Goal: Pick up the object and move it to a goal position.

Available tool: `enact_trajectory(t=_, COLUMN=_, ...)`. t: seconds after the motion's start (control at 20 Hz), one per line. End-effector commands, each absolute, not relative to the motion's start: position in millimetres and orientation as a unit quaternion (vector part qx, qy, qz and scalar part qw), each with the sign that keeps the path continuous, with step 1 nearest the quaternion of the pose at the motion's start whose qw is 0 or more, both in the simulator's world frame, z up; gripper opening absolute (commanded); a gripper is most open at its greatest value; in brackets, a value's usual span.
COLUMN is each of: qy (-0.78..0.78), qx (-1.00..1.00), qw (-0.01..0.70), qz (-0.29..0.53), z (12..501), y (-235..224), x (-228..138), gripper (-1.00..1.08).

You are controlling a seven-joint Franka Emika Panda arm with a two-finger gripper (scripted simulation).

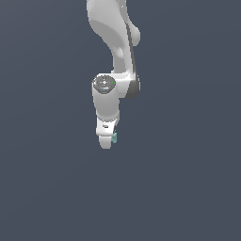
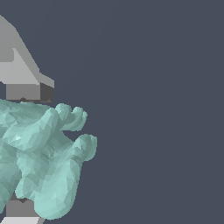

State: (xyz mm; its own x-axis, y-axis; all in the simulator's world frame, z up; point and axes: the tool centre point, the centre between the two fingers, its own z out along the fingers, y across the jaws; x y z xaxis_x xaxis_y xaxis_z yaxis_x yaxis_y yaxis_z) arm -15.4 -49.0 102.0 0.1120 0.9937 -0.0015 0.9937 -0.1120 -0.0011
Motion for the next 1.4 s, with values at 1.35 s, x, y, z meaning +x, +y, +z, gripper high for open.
enact_trajectory(t=1.35, qy=0.666, qx=0.746, qw=0.0, qz=0.0, z=363.9, y=67.2, x=-11.7, gripper=-1.0)
